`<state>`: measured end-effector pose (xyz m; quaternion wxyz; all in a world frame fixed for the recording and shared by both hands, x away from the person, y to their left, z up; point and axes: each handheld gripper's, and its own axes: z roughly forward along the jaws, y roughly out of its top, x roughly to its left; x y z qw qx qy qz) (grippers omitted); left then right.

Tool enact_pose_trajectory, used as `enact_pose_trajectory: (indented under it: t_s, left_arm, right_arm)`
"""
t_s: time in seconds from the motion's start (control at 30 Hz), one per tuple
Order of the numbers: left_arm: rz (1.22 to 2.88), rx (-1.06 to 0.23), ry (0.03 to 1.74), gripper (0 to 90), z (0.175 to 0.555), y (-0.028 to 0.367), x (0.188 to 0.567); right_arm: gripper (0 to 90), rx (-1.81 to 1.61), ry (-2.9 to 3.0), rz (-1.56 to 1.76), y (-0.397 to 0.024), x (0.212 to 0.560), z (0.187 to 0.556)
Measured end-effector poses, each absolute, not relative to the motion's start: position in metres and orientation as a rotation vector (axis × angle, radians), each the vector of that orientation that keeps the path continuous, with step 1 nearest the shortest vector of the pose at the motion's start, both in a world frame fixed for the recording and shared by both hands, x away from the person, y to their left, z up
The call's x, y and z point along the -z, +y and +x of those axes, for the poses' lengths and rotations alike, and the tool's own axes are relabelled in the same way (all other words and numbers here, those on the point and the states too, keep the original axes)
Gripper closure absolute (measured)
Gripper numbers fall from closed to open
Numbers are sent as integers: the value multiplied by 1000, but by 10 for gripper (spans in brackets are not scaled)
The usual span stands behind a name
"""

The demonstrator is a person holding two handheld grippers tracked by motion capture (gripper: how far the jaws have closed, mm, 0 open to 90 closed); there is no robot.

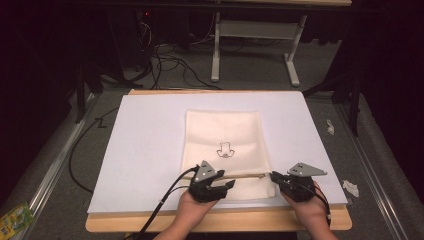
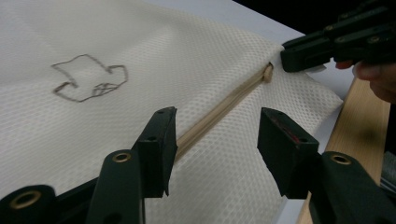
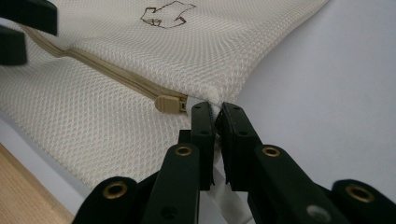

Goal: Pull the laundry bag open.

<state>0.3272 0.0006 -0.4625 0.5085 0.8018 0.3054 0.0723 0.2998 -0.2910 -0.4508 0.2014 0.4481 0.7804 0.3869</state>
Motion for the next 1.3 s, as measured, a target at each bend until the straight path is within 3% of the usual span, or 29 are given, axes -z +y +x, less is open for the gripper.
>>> enact_pose_trajectory:
  t_s: [0.57, 1.3]
  left_arm:
    - [1965, -106, 686, 589, 333, -72, 470]
    - [1942, -137, 698, 867, 335, -90, 469]
  right_arm:
    - [853, -1110, 2173, 1203, -293, 448, 298]
    - [853, -1121, 2153, 1184, -292, 444, 296]
